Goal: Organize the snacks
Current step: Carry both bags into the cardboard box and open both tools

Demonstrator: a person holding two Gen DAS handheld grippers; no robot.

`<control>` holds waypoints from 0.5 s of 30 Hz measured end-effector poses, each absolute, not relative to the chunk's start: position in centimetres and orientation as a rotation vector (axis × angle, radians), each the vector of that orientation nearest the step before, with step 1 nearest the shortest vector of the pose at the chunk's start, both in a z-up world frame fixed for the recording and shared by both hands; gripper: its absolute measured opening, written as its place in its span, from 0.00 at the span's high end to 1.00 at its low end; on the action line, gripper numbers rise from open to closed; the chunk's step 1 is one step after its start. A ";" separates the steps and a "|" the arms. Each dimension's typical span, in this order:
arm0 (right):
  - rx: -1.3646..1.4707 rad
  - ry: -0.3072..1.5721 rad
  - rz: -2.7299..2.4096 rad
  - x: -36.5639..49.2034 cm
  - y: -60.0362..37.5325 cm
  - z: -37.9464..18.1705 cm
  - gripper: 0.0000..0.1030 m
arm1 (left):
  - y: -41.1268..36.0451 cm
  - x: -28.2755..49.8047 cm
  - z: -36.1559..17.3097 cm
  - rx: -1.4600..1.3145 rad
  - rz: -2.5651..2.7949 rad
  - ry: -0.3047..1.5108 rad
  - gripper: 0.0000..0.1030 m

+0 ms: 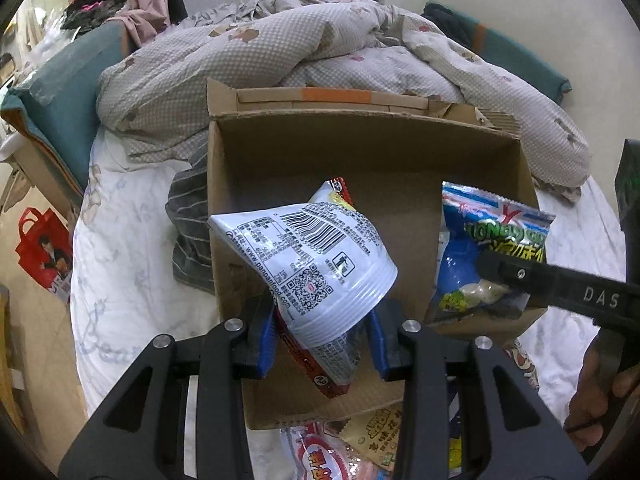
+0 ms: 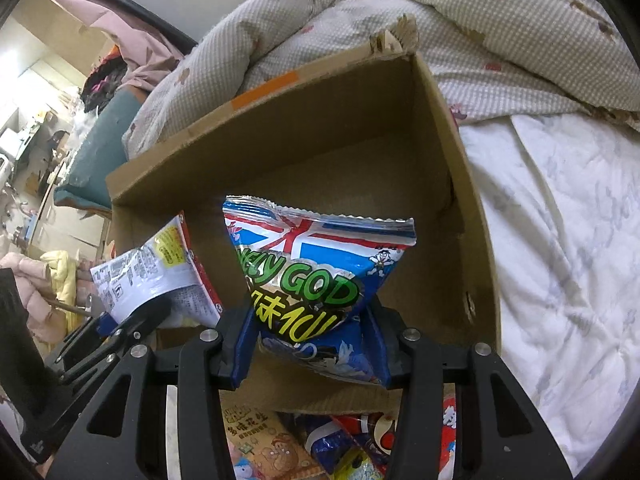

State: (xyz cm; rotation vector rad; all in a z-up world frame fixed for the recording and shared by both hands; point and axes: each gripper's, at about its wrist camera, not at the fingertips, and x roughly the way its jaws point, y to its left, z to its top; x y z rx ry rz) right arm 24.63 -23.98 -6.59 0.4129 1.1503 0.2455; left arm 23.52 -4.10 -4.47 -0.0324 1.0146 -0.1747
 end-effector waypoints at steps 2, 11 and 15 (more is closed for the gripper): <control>0.421 1.172 0.245 24.6 -23.9 -7.0 0.51 | -4.2 23.6 -4.6 -0.042 -0.177 1.024 0.67; 0.402 1.200 0.246 24.7 -23.3 -7.4 0.50 | -4.9 23.0 -4.5 -0.005 -0.192 1.003 0.65; 0.388 1.198 0.245 24.5 -23.2 -7.4 0.50 | -5.1 22.9 -4.3 0.005 -0.191 1.000 0.64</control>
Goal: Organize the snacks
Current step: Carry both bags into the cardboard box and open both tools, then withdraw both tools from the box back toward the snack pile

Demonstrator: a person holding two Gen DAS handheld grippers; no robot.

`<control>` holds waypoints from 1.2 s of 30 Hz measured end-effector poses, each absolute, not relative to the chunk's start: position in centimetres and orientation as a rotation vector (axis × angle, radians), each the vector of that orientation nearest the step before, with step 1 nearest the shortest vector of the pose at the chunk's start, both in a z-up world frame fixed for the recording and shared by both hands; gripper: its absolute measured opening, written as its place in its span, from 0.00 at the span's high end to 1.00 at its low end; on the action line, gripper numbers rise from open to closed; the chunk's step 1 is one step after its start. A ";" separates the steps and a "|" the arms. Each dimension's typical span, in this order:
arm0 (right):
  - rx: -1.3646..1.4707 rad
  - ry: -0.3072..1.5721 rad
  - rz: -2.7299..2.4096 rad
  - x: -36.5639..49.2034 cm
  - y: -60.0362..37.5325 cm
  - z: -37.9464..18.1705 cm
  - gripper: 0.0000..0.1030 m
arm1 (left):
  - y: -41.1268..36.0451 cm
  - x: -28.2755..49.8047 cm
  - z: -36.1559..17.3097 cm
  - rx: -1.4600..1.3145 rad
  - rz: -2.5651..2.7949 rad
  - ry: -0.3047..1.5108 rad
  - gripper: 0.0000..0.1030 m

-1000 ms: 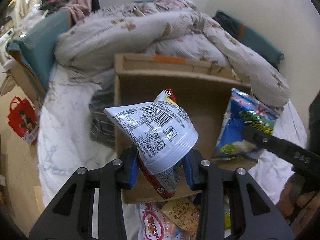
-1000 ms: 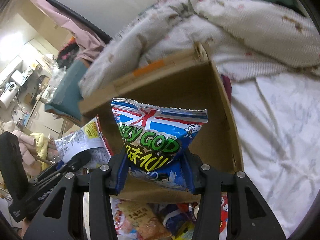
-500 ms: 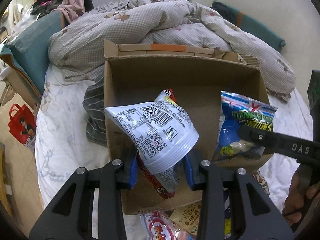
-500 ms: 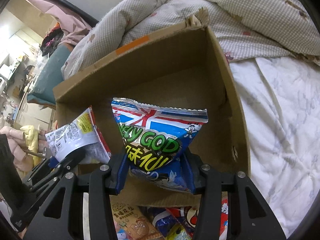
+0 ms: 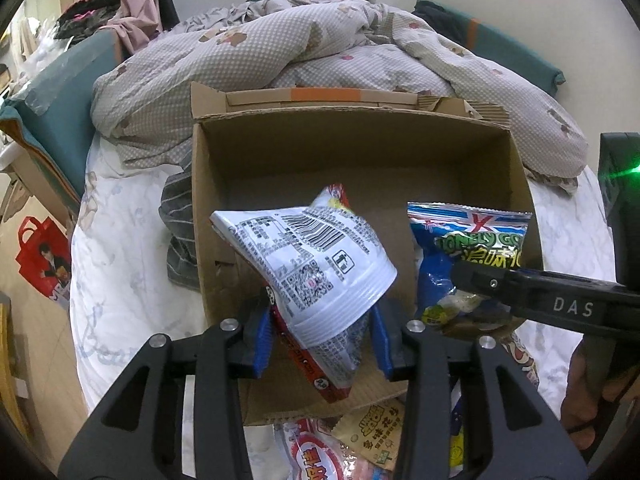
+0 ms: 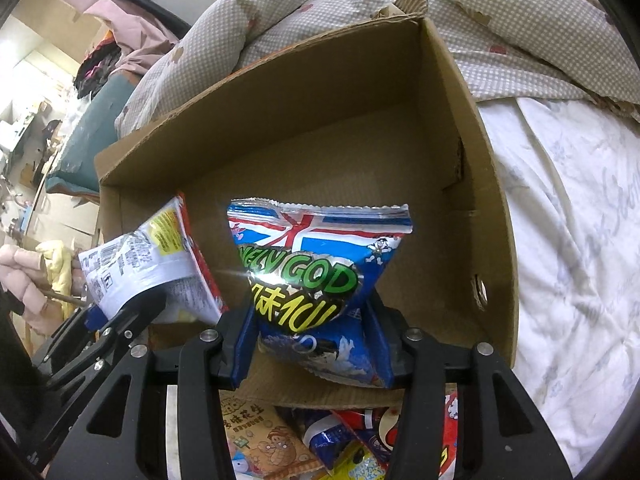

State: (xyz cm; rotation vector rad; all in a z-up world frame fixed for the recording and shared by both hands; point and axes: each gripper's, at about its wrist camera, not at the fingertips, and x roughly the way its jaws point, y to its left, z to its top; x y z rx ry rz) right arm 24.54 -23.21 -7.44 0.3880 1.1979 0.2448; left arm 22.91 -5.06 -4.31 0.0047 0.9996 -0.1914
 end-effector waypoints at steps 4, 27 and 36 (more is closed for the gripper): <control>0.371 1.197 0.240 24.5 -23.1 -7.5 0.50 | -5.0 22.9 -4.2 0.008 -0.178 0.999 0.56; 0.348 1.085 0.246 23.9 -23.3 -5.0 0.09 | -3.6 21.6 -2.1 -0.010 -0.101 0.898 0.21; 0.353 1.062 0.255 22.4 -23.7 -3.5 0.09 | -2.1 19.9 -0.6 -0.018 -0.030 0.887 0.21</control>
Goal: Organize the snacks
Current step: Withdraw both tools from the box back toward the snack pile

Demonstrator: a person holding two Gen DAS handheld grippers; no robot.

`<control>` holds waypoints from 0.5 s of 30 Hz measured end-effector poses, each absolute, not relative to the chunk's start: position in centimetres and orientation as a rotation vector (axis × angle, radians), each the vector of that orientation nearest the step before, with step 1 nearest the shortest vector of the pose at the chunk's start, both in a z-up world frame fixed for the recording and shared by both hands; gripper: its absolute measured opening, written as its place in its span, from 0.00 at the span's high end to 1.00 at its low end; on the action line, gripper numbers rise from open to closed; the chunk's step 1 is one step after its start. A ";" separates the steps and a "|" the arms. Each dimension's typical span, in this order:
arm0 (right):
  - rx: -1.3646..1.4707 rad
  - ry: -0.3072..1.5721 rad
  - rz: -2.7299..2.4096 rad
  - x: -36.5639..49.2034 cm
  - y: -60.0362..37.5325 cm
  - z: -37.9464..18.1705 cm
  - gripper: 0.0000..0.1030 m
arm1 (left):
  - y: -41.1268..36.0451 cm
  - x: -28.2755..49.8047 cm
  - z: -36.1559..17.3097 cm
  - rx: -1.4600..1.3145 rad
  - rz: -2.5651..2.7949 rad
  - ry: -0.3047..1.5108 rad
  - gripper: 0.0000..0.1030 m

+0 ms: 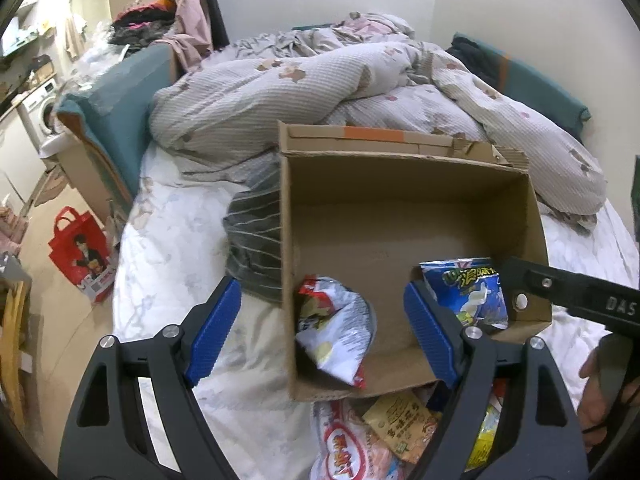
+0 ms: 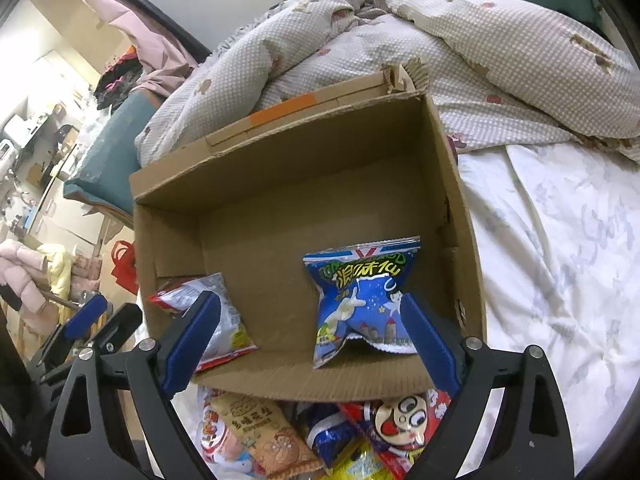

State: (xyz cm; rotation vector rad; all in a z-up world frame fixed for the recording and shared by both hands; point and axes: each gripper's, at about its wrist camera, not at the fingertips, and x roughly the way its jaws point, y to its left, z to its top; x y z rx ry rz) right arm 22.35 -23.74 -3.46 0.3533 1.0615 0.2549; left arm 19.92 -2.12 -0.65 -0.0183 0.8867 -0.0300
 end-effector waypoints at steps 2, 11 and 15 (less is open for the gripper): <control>0.353 1.054 0.265 21.6 -23.9 -2.7 0.09 | -2.0 19.3 0.0 -0.007 -0.031 0.875 0.21; 0.363 1.040 0.290 17.2 -24.8 -1.3 0.09 | -0.7 15.2 1.4 -0.056 -0.066 0.855 0.21; 0.382 1.059 0.288 15.6 -25.3 -1.7 0.09 | -0.3 13.6 1.6 -0.050 -0.053 0.849 0.15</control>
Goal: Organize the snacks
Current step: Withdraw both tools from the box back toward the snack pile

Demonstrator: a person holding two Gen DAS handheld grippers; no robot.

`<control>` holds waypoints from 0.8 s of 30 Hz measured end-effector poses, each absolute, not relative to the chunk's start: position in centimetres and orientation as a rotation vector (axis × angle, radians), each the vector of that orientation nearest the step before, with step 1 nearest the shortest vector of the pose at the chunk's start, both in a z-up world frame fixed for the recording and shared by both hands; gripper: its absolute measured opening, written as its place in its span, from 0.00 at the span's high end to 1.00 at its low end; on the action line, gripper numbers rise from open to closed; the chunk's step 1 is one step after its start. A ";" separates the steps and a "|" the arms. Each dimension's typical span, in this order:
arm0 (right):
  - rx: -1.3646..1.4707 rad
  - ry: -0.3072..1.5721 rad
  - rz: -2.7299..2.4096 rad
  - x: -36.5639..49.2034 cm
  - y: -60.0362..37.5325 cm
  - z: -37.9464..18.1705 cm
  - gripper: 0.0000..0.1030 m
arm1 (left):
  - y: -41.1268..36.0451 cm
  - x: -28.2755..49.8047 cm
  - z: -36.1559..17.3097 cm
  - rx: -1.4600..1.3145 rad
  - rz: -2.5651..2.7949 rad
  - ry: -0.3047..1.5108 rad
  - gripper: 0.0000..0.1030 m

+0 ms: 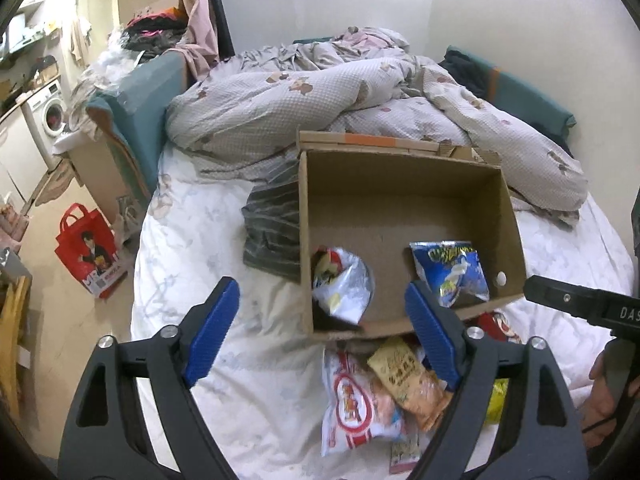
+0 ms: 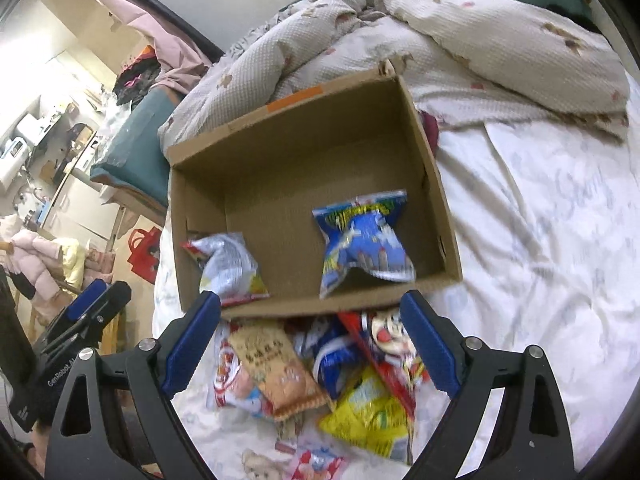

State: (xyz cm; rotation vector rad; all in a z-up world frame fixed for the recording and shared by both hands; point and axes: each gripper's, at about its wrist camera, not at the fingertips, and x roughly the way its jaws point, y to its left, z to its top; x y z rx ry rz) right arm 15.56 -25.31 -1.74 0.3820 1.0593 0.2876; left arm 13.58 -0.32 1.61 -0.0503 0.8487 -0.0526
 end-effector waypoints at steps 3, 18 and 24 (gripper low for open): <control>0.387 1.062 0.278 14.4 -25.6 -1.9 0.09 | 0.3 12.5 1.4 -0.079 -0.051 0.870 0.13; 0.375 1.140 0.231 10.3 -25.5 -4.0 0.09 | 1.9 8.7 -0.5 -0.121 0.007 0.960 0.12; 0.416 1.174 0.232 9.6 -25.2 -4.9 0.09 | 2.4 8.3 -1.1 -0.126 0.032 0.996 0.13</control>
